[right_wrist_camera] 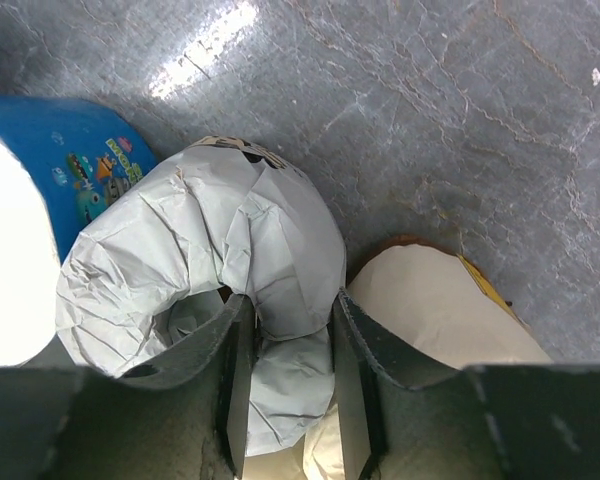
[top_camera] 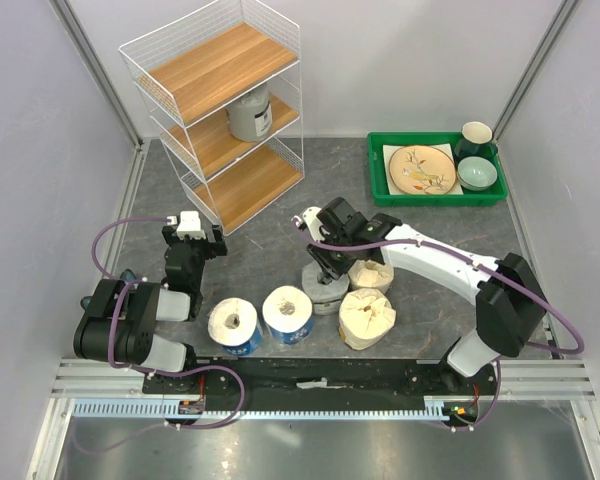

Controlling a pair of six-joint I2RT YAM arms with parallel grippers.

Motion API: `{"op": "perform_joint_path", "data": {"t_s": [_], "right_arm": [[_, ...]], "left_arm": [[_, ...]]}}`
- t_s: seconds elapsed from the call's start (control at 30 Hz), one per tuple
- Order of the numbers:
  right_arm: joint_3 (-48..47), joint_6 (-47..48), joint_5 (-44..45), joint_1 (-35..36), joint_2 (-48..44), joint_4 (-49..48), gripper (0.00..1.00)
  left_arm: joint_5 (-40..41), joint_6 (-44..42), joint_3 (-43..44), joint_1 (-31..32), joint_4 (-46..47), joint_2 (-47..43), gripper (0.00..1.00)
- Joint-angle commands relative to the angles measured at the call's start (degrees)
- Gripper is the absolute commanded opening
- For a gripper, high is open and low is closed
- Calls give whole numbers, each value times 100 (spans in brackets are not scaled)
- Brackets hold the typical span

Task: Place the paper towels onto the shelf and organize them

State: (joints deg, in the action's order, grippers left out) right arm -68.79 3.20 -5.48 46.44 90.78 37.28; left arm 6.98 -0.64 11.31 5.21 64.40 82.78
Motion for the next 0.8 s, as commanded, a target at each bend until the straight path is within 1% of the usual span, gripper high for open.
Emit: {"op": "perform_joint_path", "data": {"t_s": [0.0,0.2,0.23,0.27,0.33,0.4,0.63,0.77], "right_arm": [[-169,-144,-200,32,238,-89,33],[-362,-303,-173,15,-33,-238,28],[-415,-477,-156,-3,-78,-247,27],[-468,-513,-103,-12,-130,-273,26],[-626,-618,28,-64,-254,-352,21],[-792,-794,257,-108,-350,-483,18],[-1302,-1251,433,-284,-377,-1081,19],[-1785,-1603,486,-302,-176,-1695,19]], "left_arm": [[40,12,91,-12,257,-17,100],[40,12,91,-12,257,-17,100],[40,12,91,-12,257,-17,100],[40,3,91,-12,257,-17,100],[40,12,91,-12,257,-17,100],[40,12,91,-12,257,-8,100],[40,12,91,-12,257,-8,100],[40,3,91,-12,257,-17,100]]}}
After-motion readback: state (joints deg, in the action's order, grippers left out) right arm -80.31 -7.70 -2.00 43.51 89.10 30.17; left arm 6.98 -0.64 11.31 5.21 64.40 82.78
